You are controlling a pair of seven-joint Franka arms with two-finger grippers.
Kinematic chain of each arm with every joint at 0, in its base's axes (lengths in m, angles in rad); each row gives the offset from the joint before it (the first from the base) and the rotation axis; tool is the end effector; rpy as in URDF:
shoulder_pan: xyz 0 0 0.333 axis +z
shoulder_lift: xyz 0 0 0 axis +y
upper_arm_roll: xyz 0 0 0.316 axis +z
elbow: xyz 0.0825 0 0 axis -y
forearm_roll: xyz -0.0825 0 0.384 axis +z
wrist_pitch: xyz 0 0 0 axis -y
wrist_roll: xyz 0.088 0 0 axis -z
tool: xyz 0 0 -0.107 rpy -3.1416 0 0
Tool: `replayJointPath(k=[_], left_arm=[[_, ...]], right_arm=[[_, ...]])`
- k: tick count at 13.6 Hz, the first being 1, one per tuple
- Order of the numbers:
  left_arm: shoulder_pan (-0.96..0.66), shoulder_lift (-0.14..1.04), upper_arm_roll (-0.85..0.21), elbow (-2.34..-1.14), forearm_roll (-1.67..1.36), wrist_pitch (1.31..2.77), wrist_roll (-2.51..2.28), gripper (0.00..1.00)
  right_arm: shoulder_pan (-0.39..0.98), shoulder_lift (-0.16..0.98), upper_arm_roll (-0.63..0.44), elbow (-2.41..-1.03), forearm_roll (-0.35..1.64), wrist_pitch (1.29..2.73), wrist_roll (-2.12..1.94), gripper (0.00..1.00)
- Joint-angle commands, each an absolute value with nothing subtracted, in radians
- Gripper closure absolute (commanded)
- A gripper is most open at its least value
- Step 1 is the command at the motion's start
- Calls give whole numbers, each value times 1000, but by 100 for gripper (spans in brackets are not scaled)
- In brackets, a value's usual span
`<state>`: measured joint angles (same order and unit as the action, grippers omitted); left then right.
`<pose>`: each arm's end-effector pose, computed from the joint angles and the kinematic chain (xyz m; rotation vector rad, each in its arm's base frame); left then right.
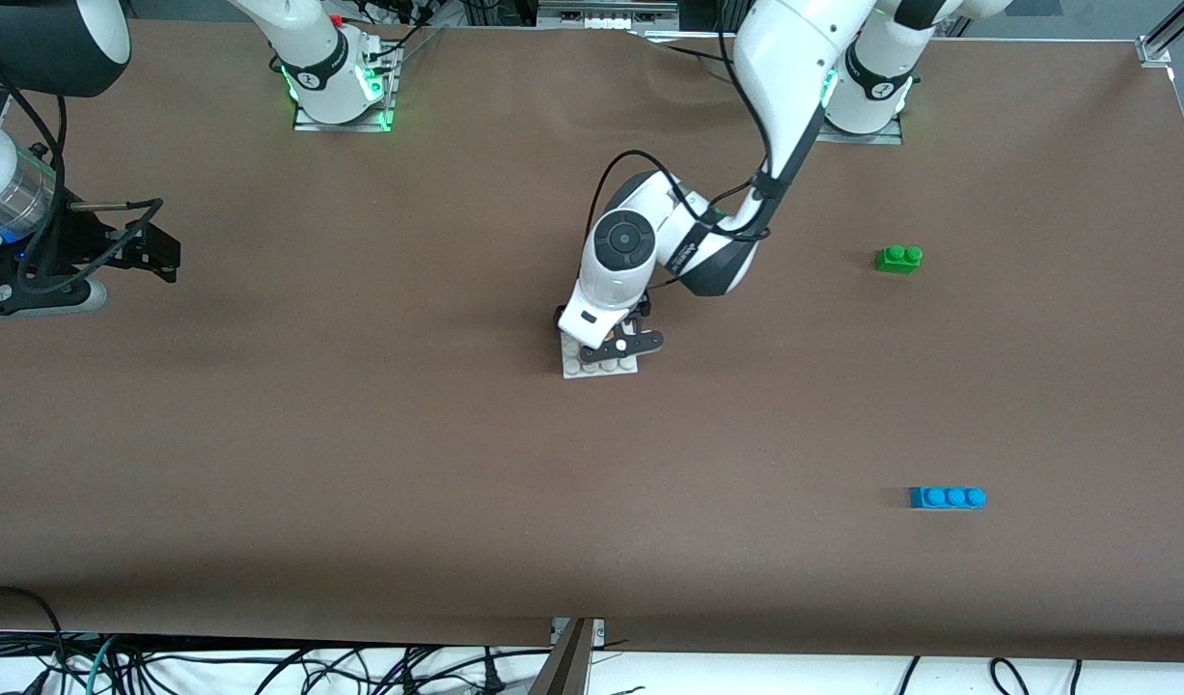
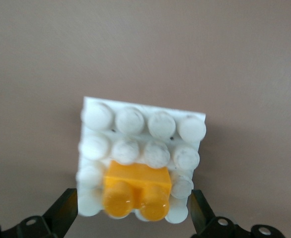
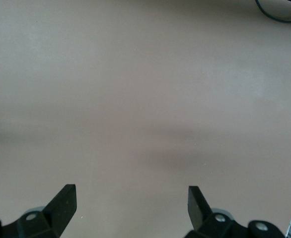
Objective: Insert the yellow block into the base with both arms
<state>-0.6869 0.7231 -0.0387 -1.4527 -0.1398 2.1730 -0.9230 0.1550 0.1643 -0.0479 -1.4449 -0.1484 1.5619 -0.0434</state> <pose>0.5397 -0.4791 0.2583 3.0127 0.4346 -0.1603 0.6008 0.0510 0.5893 2.9745 0.2282 -0.0628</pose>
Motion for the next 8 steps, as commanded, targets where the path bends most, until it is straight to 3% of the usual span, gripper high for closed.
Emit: replayJointPath(k=[1, 4, 8], left_arm=[[-602, 574, -48, -1492, -123, 2041, -885, 0], [-500, 450, -49, -1509, -124, 1883, -774, 0], [-323, 215, -49, -1637, -123, 1778, -507, 0]], right_arm=[[150, 158, -43, -1445, -153, 1569, -41, 1], [150, 158, -43, -1445, -144, 1569, -41, 1], [149, 158, -44, -1445, -144, 1569, -41, 1]])
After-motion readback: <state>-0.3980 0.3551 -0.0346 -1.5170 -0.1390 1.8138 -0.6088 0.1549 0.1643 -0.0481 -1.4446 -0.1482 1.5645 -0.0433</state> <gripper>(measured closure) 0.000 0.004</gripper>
